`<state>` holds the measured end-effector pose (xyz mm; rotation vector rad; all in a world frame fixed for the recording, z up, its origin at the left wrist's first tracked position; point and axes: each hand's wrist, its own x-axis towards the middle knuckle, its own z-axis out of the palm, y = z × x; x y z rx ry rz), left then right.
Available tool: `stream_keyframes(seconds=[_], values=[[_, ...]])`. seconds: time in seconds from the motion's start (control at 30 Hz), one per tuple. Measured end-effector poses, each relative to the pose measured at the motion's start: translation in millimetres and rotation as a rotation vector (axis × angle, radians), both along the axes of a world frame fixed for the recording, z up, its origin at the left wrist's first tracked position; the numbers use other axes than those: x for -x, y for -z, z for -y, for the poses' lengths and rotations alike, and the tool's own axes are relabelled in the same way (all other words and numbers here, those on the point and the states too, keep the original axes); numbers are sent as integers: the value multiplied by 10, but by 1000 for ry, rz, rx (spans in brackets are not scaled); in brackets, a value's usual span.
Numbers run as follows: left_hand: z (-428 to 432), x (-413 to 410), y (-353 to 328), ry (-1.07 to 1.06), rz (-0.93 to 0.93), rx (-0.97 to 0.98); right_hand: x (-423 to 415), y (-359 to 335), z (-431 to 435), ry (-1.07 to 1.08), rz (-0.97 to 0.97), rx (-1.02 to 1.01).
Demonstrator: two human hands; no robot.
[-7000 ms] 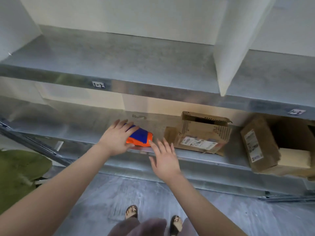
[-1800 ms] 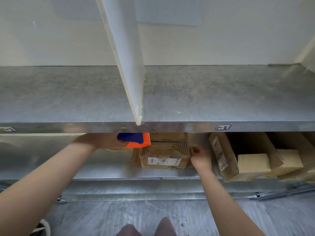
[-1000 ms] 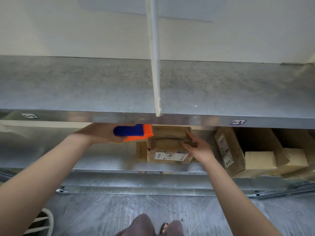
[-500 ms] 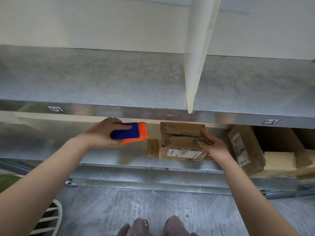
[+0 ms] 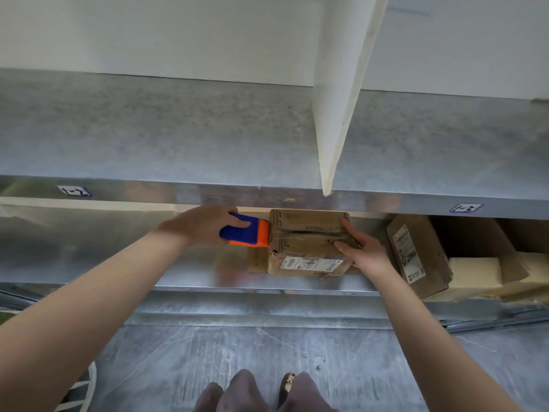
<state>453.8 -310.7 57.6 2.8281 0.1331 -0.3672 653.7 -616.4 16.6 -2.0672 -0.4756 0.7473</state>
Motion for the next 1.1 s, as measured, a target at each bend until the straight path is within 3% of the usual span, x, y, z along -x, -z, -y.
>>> stream_keyframes(seconds=[0.37, 0.6, 0.8, 1.1], values=[[248, -220, 24, -56, -32, -95, 7, -15, -43, 38, -8, -7], [194, -128, 160, -195, -46, 29, -4, 20, -22, 34, -9, -28], [19, -115, 163, -63, 41, 61, -16, 49, 1, 30, -11, -25], [-66, -43, 264, -62, 106, 136, -46, 86, 11, 25, -19, -31]])
